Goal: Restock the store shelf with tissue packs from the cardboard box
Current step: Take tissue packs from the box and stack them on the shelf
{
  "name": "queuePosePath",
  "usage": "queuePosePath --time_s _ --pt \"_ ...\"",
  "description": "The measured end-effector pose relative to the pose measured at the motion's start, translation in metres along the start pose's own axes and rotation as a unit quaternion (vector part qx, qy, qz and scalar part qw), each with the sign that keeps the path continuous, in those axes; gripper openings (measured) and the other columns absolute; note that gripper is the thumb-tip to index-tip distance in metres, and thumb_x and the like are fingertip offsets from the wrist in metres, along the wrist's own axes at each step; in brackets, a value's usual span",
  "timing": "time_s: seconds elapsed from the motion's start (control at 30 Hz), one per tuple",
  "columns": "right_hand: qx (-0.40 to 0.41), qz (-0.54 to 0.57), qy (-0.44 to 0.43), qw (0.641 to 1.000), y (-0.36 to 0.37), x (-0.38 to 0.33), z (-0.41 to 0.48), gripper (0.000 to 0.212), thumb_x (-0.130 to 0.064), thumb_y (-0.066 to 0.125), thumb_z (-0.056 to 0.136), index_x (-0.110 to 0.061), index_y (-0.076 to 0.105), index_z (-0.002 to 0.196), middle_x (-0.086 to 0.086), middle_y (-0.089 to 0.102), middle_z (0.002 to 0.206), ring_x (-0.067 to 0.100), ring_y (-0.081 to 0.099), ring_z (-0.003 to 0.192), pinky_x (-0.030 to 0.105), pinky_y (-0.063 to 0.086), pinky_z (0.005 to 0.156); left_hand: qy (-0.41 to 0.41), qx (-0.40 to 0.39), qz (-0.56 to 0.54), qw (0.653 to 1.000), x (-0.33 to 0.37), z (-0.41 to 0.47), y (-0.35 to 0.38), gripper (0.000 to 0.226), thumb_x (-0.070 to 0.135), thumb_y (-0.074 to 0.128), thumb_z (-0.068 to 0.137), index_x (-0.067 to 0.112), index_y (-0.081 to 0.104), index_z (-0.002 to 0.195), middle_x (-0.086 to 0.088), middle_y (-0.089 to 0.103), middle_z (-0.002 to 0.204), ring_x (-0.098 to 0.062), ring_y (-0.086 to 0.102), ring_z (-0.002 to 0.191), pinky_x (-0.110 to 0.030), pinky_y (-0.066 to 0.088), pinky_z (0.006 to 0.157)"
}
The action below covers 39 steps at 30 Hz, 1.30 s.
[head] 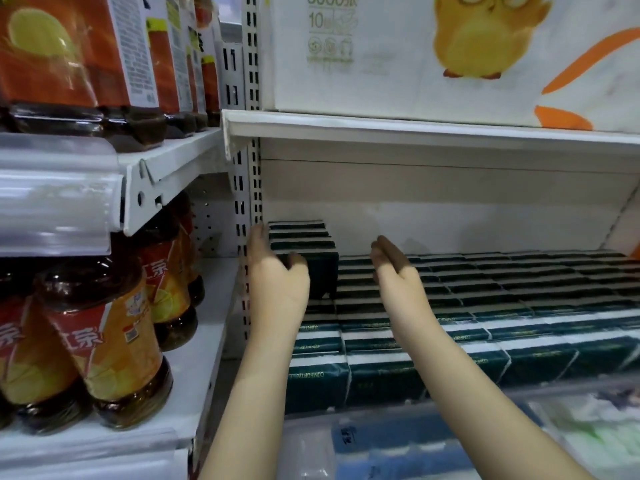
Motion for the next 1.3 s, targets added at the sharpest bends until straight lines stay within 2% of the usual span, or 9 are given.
queuePosePath --time_s 0.03,0.1,0.2,0.27,0.47,0.67,0.93,1.1,1.3 --pt "0.015 0.016 -0.005 1.0 -0.011 -0.003 -0.004 0.045 -0.03 0.046 0.102 -0.027 0.041 0.146 -0.008 0.044 0.148 0.015 0.042 0.136 0.031 0.03 0.114 0.015 -0.018 0.003 1.0 0.009 -0.01 0.005 0.066 0.011 0.051 0.096 0.023 0.019 0.153 -0.006 0.047 0.141 -0.017 0.057 0.113 -0.014 0.047 0.087" --pt "0.041 0.048 -0.015 0.998 -0.032 -0.006 -0.01 0.043 -0.028 0.049 0.101 -0.024 0.045 0.144 -0.008 0.05 0.143 0.012 0.046 0.132 0.037 0.034 0.116 0.029 -0.066 0.006 0.997 0.025 -0.027 0.019 0.064 0.018 0.049 0.099 0.024 0.016 0.153 0.011 0.05 0.116 -0.001 0.055 0.08 -0.001 0.041 0.06" --pt "0.081 0.09 -0.023 0.992 -0.071 -0.007 -0.026 0.041 -0.026 0.051 0.101 -0.02 0.048 0.141 -0.006 0.053 0.14 0.01 0.048 0.129 0.036 0.036 0.114 0.05 -0.147 -0.01 0.988 0.038 -0.055 0.047 0.059 0.028 0.049 0.1 0.025 0.022 0.152 0.014 0.037 0.143 -0.004 0.042 0.125 -0.013 0.033 0.093" --pt "0.101 0.11 -0.023 0.989 -0.104 -0.004 -0.041 0.04 -0.024 0.049 0.101 -0.02 0.048 0.141 -0.006 0.053 0.14 0.008 0.049 0.128 0.032 0.038 0.112 0.043 -0.211 -0.046 0.975 0.045 -0.08 0.074 0.059 0.027 0.051 0.1 0.023 0.024 0.152 0.008 0.029 0.156 -0.008 0.03 0.141 -0.02 0.026 0.105" --pt "0.178 0.124 -0.008 0.976 -0.207 0.031 -0.094 0.036 -0.023 0.046 0.103 -0.02 0.05 0.138 -0.007 0.056 0.138 0.006 0.051 0.127 0.029 0.039 0.109 -0.034 -0.365 -0.124 0.922 0.049 -0.169 0.15 0.043 0.017 0.05 0.1 0.018 0.042 0.143 0.006 0.047 0.145 -0.003 0.045 0.129 -0.018 0.037 0.103" --pt "0.27 0.108 0.083 0.953 -0.296 0.12 -0.158 0.022 -0.029 0.045 0.103 -0.033 0.056 0.122 -0.01 0.058 0.134 0.005 0.052 0.124 0.034 0.041 0.11 -0.114 -0.478 -0.045 0.87 -0.024 -0.26 0.212 0.035 0.028 0.048 0.101 0.025 0.052 0.136 0.016 0.053 0.132 0.001 0.051 0.114 -0.025 0.041 0.1" --pt "0.315 0.061 0.251 0.913 -0.324 0.284 -0.245 0.023 -0.021 0.046 0.102 -0.025 0.061 0.12 -0.01 0.062 0.124 0.005 0.054 0.118 0.03 0.04 0.108 -0.246 -0.523 0.062 0.813 -0.182 -0.344 0.242 0.023 0.024 0.05 0.101 0.023 0.059 0.121 0.006 0.056 0.134 -0.01 0.052 0.122 -0.027 0.042 0.101" --pt "0.279 0.032 0.387 0.878 -0.301 0.398 -0.296 0.03 -0.028 0.046 0.103 -0.019 0.059 0.129 -0.009 0.056 0.127 0.007 0.049 0.116 0.021 0.036 0.09 -0.361 -0.512 0.138 0.767 -0.299 -0.381 0.231 0.018 0.033 0.049 0.101 0.026 0.062 0.11 0.004 0.056 0.134 -0.016 0.051 0.124 -0.038 0.038 0.111" --pt "0.212 0.011 0.477 0.853 -0.257 0.536 -0.332 0.04 -0.031 0.047 0.102 -0.012 0.054 0.137 0.0 0.056 0.134 0.011 0.05 0.121 0.023 0.036 0.097 -0.478 -0.46 0.179 0.727 -0.436 -0.416 0.214 0.035 0.026 0.05 0.101 0.011 0.057 0.131 -0.003 0.06 0.125 -0.017 0.055 0.116 -0.031 0.042 0.097"
Point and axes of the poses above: each hand's wrist, its own z-axis towards the middle knuckle, its own y-axis out of the palm, x = y × z, the point moved 5 cm from there along z, towards the middle knuckle
